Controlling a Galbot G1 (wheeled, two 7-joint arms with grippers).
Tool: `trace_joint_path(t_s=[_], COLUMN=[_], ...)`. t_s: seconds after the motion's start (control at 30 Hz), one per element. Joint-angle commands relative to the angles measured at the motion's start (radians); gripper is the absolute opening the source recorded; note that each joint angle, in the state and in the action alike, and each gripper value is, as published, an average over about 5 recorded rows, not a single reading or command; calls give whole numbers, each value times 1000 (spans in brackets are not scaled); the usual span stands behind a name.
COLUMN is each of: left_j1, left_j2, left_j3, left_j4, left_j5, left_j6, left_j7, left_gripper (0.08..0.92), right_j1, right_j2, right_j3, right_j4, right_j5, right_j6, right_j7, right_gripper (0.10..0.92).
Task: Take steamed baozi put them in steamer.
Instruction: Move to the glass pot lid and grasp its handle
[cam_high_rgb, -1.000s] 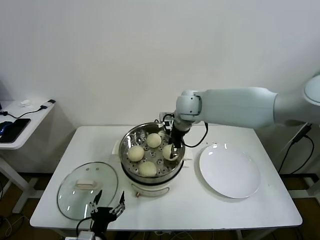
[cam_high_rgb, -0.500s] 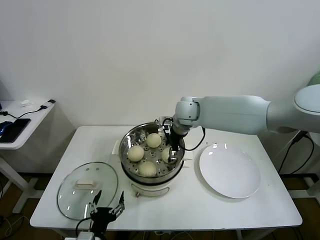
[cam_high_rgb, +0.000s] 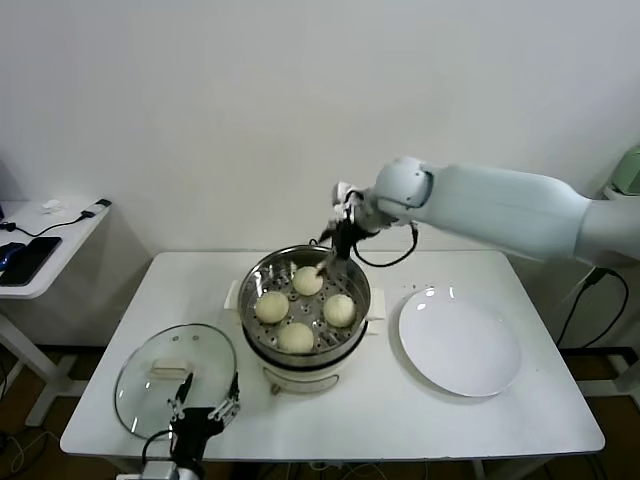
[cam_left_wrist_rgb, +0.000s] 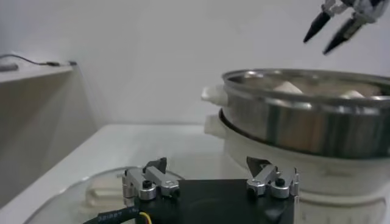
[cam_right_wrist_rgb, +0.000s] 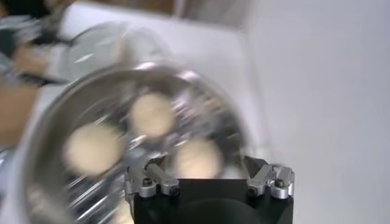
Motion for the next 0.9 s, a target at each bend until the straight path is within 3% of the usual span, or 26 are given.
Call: trace_joint_path(t_s=[0.03, 0.37, 0.6, 0.9], left_j1=[-23, -64, -102, -130], left_j2=[14, 29, 32, 42], left_j3=[-14, -25, -41, -68], left_j4=[0, 8, 28, 79], left_j5=[-34, -10, 20, 180], left_j6=[-25, -9, -11, -89], left_j7=[-2, 39, 33, 15], left_gripper=[823, 823, 823, 823], right_j1=[-278, -1094, -1749, -2021], right_j2=[-279, -543, -367, -78], right_j3=[522, 1204, 1790, 1946], right_j4=[98, 332, 424, 398], right_j5=[-28, -141, -280, -419], right_j6=[41, 176, 273, 535], right_j7=[433, 596, 575, 567], right_gripper=[823, 823, 823, 823])
